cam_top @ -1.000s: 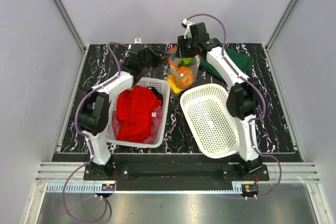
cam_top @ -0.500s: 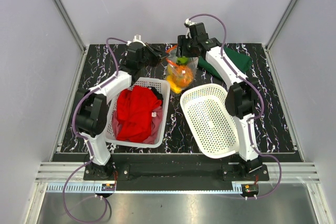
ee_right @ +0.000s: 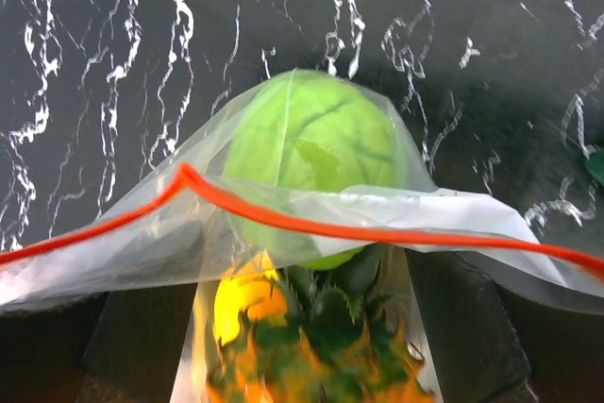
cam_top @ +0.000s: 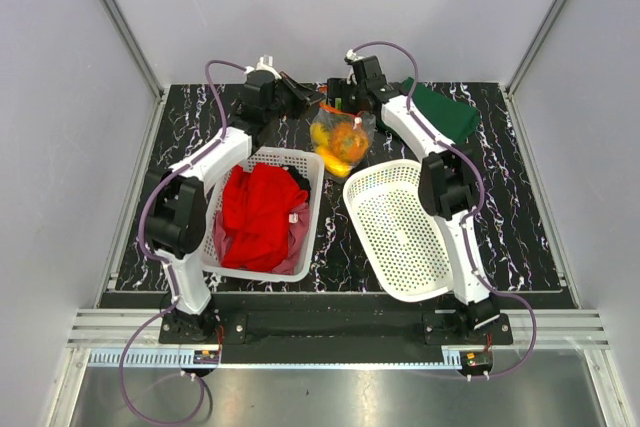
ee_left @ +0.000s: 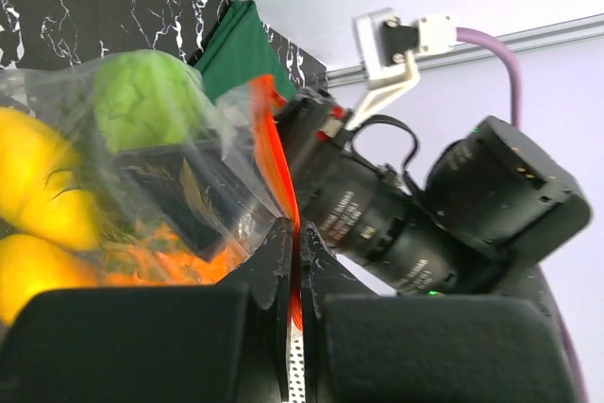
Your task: Open the zip-top bag and remove the fake food
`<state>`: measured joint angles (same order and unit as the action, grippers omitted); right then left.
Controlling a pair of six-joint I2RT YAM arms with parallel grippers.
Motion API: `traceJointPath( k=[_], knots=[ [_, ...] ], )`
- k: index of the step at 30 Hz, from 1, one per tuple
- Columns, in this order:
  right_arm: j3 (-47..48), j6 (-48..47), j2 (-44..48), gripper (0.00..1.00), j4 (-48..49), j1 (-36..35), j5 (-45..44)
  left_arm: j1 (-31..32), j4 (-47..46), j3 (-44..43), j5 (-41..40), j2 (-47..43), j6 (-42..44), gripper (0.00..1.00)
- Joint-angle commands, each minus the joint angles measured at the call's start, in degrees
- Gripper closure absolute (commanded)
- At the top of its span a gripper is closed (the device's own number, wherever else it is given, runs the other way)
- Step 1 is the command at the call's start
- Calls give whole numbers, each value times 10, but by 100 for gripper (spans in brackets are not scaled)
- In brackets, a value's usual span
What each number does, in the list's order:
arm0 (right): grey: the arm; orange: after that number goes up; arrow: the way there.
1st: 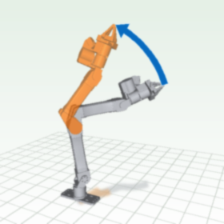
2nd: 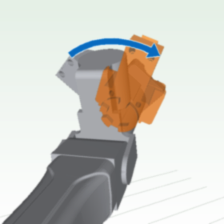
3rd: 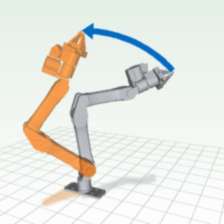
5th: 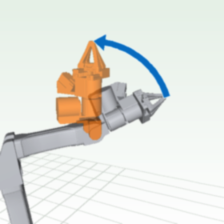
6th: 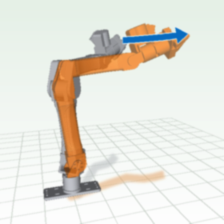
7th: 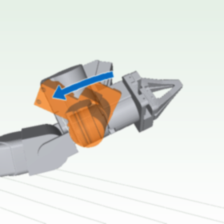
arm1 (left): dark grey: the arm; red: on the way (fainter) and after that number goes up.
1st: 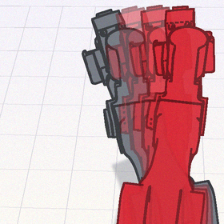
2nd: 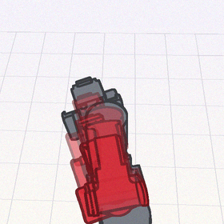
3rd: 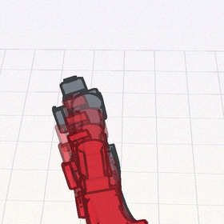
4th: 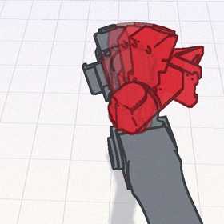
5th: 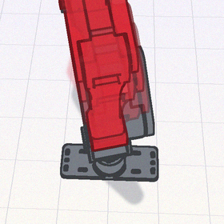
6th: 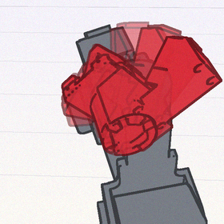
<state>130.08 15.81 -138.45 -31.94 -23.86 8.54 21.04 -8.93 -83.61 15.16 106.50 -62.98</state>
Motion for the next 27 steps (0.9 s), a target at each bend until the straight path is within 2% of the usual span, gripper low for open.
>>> traceJointPath(
  k=[1, 3, 6, 9, 10, 13, 14, 16, 17, 27],
  knots=[
    [13, 13, -18, 6, 76, -1, -7, 3, -18, -32, 24, 6, 11, 100],
    [4, 14, -14, 8, 110, -1, -12, 3, -14, -30, 23, 6, 15, 100],
    [-30, 9, 5, 21, 169, -1, -9, 3, -12, -25, 21, -1, 21, 100],
    [-40, 0, 10, 39, 188, -1, -12, 3, -16, -18, 19, -5, 21, 100],
    [-39, -3, 10, 52, 186, -2, -12, 3, -16, -17, 18, -7, 21, 100],
    [-47, -12, 16, 65, 188, -1, -11, 3, -14, -12, 11, -15, 23, 100],
    [-48, -17, 22, 73, 188, -1, -12, 3, -13, -13, 11, -16, 24, 100],
    [-62, -21, 33, 75, 186, -2, -6, 3, -7, -11, 2, -23, 30, 100],
    [-70, -23, 49, 83, 186, -2, -5, 3, -1, -12, -1, -25, 36, 100],
    [-217, -51, 190, 95, 206, -21, -50, -6, 18, -23, -21, -40, 51, 100]
  ],
)
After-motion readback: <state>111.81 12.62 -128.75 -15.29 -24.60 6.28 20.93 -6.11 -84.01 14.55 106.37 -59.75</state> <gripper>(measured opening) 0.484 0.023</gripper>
